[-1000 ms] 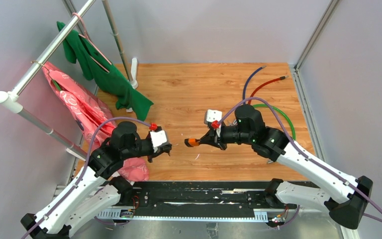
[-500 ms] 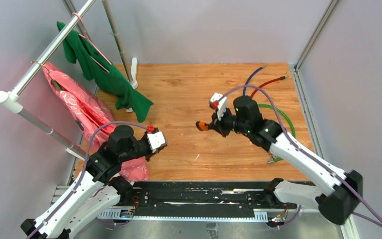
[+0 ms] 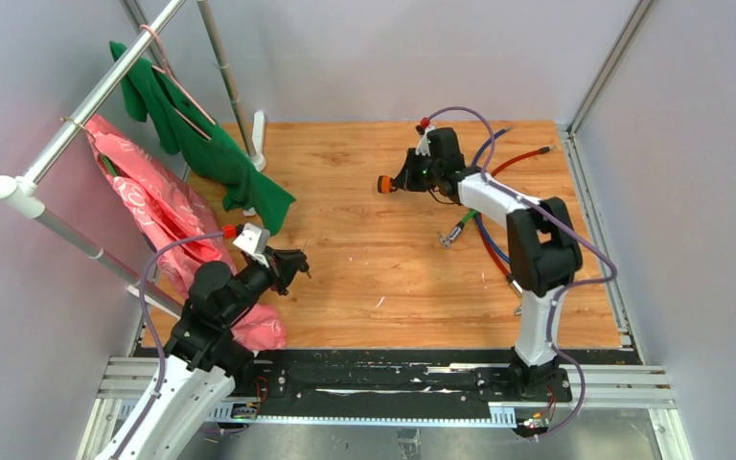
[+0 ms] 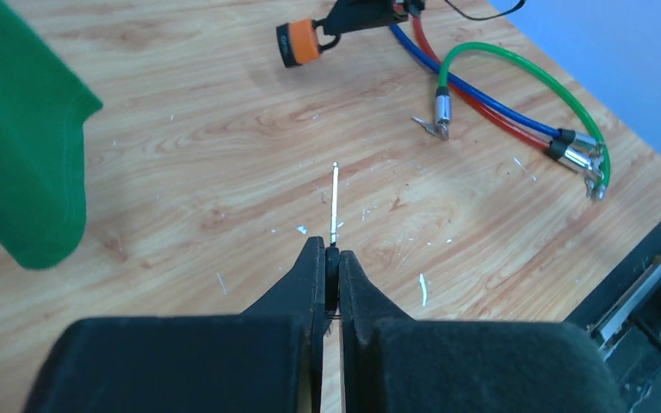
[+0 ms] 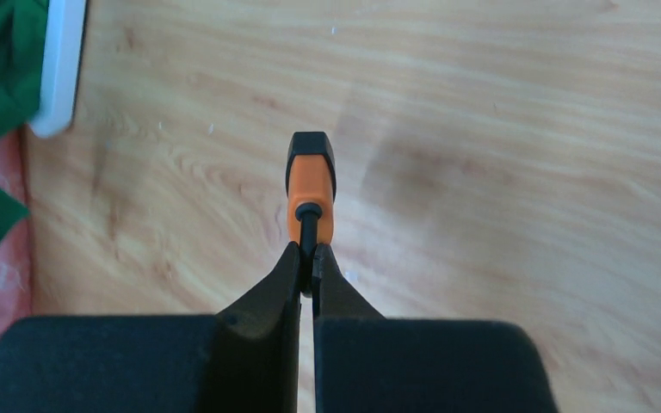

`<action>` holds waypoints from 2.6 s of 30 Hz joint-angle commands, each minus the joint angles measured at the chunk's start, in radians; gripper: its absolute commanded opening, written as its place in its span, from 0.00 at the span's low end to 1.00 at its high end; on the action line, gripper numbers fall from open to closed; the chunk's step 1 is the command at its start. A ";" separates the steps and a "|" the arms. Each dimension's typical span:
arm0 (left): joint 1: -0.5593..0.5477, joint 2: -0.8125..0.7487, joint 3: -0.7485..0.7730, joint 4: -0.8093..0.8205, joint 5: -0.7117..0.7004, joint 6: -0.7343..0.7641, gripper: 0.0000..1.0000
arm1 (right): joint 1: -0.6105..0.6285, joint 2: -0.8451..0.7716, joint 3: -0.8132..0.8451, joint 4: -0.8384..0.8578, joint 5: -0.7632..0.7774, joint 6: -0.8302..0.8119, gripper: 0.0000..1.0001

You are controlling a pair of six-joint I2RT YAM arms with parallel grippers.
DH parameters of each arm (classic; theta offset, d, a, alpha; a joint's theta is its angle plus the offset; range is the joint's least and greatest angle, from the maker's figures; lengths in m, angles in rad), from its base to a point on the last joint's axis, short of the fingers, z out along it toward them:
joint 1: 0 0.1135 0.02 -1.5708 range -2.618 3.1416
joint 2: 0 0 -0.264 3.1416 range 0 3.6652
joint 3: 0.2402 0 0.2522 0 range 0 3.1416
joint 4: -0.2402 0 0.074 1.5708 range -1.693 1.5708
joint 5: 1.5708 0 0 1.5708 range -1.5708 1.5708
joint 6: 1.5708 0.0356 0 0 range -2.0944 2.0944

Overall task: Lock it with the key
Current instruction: Place the lock at the center of the board, then place the key at the center of the board.

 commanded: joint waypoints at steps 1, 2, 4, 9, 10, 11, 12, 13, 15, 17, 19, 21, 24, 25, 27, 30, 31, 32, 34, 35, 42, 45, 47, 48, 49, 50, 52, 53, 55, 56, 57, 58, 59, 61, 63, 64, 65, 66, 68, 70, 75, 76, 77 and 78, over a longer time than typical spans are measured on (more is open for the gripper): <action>0.034 -0.064 -0.090 0.064 -0.003 -0.161 0.00 | -0.021 0.141 0.123 0.211 -0.019 0.242 0.00; 0.036 -0.078 -0.097 0.078 0.000 -0.162 0.00 | -0.021 0.181 0.148 0.226 -0.014 0.268 0.00; 0.039 -0.092 -0.108 0.118 0.021 -0.148 0.00 | -0.021 0.263 0.204 0.237 0.013 0.323 0.00; 0.041 -0.139 -0.133 0.148 -0.003 -0.161 0.00 | -0.024 0.367 0.256 0.245 0.098 0.444 0.05; 0.043 -0.145 -0.130 0.141 -0.005 -0.160 0.00 | -0.023 0.375 0.254 0.240 0.110 0.458 0.12; 0.046 -0.152 -0.131 0.139 -0.008 -0.159 0.00 | -0.022 0.382 0.251 0.236 0.117 0.466 0.19; 0.049 -0.158 -0.132 0.139 -0.013 -0.161 0.00 | -0.024 0.389 0.252 0.227 0.115 0.469 0.26; 0.052 -0.167 -0.135 0.140 -0.017 -0.160 0.00 | -0.024 0.393 0.253 0.209 0.111 0.469 0.33; 0.054 -0.177 -0.139 0.147 -0.024 -0.158 0.00 | -0.026 0.381 0.246 0.174 0.116 0.451 0.41; 0.054 -0.184 -0.138 0.149 -0.023 -0.157 0.00 | -0.023 0.340 0.224 0.151 0.138 0.399 0.59; 0.054 -0.187 -0.139 0.152 -0.016 -0.159 0.00 | -0.016 0.280 0.204 0.128 0.152 0.306 0.69; 0.054 -0.194 -0.140 0.159 -0.009 -0.161 0.00 | 0.003 0.201 0.172 0.118 0.127 0.124 0.73; 0.054 -0.205 -0.147 0.180 0.014 -0.171 0.00 | 0.056 0.055 0.074 0.172 -0.054 -0.152 0.73; 0.054 -0.207 -0.149 0.186 0.022 -0.174 0.00 | 0.084 0.000 0.032 0.187 -0.146 -0.249 0.73; 0.054 -0.211 -0.149 0.195 0.038 -0.180 0.00 | 0.146 -0.103 -0.048 0.175 -0.377 -0.446 0.73; 0.054 -0.213 -0.151 0.197 0.058 -0.186 0.00 | 0.251 -0.229 -0.190 0.266 -0.634 -0.555 0.76; 0.055 -0.211 -0.151 0.197 0.062 -0.188 0.00 | 0.288 -0.258 -0.231 0.316 -0.652 -0.559 0.77; 0.054 -0.211 -0.151 0.197 0.068 -0.188 0.00 | 0.330 -0.279 -0.261 0.355 -0.650 -0.559 0.79; 0.054 -0.212 -0.150 0.218 0.085 -0.192 0.00 | 0.399 -0.298 -0.295 0.445 -0.625 -0.522 0.80; 0.054 -0.212 -0.152 0.228 0.098 -0.194 0.00 | 0.427 -0.293 -0.301 0.488 -0.603 -0.495 0.80; 0.054 -0.207 -0.154 0.238 0.114 -0.199 0.00 | 0.489 -0.193 -0.243 0.616 -0.609 -0.350 0.74; 0.054 -0.209 -0.153 0.239 0.114 -0.197 0.00 | 0.498 -0.173 -0.244 0.632 -0.627 -0.322 0.68; 0.054 -0.208 -0.153 0.239 0.113 -0.198 0.00 | 0.503 -0.172 -0.255 0.649 -0.631 -0.309 0.67; 0.054 -0.207 -0.154 0.240 0.113 -0.198 0.00 | 0.505 -0.169 -0.258 0.664 -0.639 -0.300 0.68; 0.054 -0.205 -0.155 0.240 0.112 -0.198 0.00 | 0.508 -0.166 -0.261 0.688 -0.648 -0.286 0.69; 0.054 -0.205 -0.155 0.240 0.108 -0.198 0.00 | 0.511 -0.164 -0.261 0.702 -0.655 -0.274 0.71; 0.054 -0.206 -0.156 0.240 0.103 -0.195 0.00 | 0.518 -0.160 -0.266 0.738 -0.649 -0.245 0.72; 0.054 -0.206 -0.157 0.240 0.102 -0.195 0.00 | 0.521 -0.158 -0.271 0.767 -0.635 -0.224 0.71; 0.054 -0.206 -0.156 0.240 0.102 -0.196 0.00 | 0.523 -0.150 -0.285 0.828 -0.613 -0.179 0.67; 0.054 -0.206 -0.156 0.240 0.102 -0.196 0.00 | 0.523 -0.146 -0.286 0.849 -0.608 -0.170 0.62; 0.054 -0.206 -0.156 0.240 0.102 -0.196 0.00 | 0.523 -0.143 -0.287 0.856 -0.606 -0.164 0.56; 0.054 -0.206 -0.156 0.240 0.102 -0.195 0.00 | 0.523 -0.140 -0.285 0.857 -0.607 -0.162 0.50; 0.054 -0.206 -0.155 0.240 0.103 -0.196 0.00 | 0.523 -0.138 -0.283 0.854 -0.607 -0.162 0.46; 0.054 -0.206 -0.155 0.240 0.102 -0.195 0.00 | 0.523 -0.136 -0.280 0.844 -0.614 -0.171 0.45; 0.054 -0.207 -0.155 0.240 0.102 -0.196 0.00 | 0.523 -0.137 -0.279 0.821 -0.618 -0.186 0.52; 0.054 -0.207 -0.155 0.240 0.104 -0.195 0.00 | 0.523 -0.137 -0.279 0.808 -0.619 -0.196 0.57; 0.054 -0.208 -0.155 0.240 0.103 -0.195 0.00 | 0.523 -0.137 -0.279 0.790 -0.620 -0.206 0.60; 0.055 -0.209 -0.155 0.240 0.103 -0.195 0.00 | 0.523 -0.137 -0.280 0.779 -0.618 -0.214 0.62; 0.055 -0.209 -0.155 0.240 0.103 -0.196 0.00 | 0.523 -0.136 -0.282 0.761 -0.609 -0.229 0.62; 0.055 -0.209 -0.156 0.241 0.105 -0.196 0.00 | 0.523 -0.133 -0.280 0.749 -0.601 -0.243 0.62; 0.054 -0.210 -0.156 0.243 0.107 -0.198 0.00 | 0.525 -0.127 -0.268 0.725 -0.587 -0.261 0.55; 0.054 -0.210 -0.156 0.243 0.107 -0.198 0.00 | 0.525 -0.126 -0.266 0.722 -0.589 -0.262 0.55; 0.054 -0.210 -0.156 0.243 0.107 -0.197 0.00 | 0.526 -0.126 -0.263 0.719 -0.589 -0.262 0.53; 0.056 -0.210 -0.157 0.243 0.107 -0.198 0.00 | 0.526 -0.126 -0.262 0.719 -0.590 -0.263 0.47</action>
